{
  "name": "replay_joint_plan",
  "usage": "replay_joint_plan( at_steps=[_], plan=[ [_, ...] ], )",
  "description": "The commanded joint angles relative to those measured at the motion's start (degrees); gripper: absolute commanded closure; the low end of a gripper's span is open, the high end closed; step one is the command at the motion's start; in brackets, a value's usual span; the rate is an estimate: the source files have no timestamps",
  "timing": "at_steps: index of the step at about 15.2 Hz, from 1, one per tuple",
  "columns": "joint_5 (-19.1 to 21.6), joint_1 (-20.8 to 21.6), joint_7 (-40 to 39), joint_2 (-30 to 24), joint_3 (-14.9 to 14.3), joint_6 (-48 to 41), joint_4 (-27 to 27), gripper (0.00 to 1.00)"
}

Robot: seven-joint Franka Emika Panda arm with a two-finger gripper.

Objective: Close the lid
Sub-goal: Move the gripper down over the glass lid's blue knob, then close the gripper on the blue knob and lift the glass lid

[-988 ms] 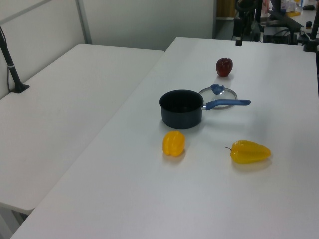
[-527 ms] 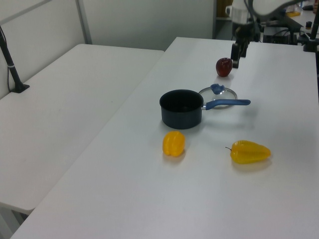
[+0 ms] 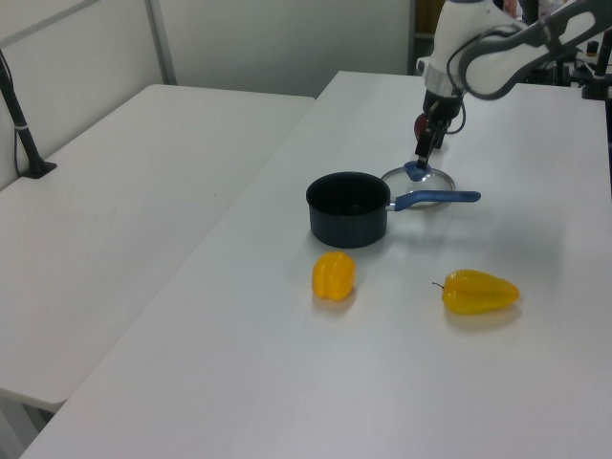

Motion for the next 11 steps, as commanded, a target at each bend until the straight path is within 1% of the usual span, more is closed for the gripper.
replay_joint_plan(
  at_steps=[1, 3, 4, 5, 7, 8, 9, 11],
  plan=[
    [-0.98, -0.07, -0.50, 2.51, 0.03, 6.67, -0.69, 0.00],
    [-0.98, -0.25, -0.32, 3.30, 0.03, 8.34, -0.60, 0.00],
    [-0.98, -0.51, -0.32, 3.39, 0.03, 8.87, -0.60, 0.05],
    [-0.89, -0.51, -0.32, 3.48, 0.03, 8.96, -0.52, 0.13],
    [-0.89, -0.51, -0.24, 3.39, 0.03, 8.88, -0.51, 0.37],
    [-0.89, -0.42, -0.24, 3.30, 0.03, 8.62, -0.52, 0.45],
    [-0.89, -0.42, -0.15, 3.13, 0.03, 8.18, -0.60, 0.47],
    [-0.89, -0.42, -0.06, 2.60, 0.03, 6.25, -0.60, 0.46]
  ],
)
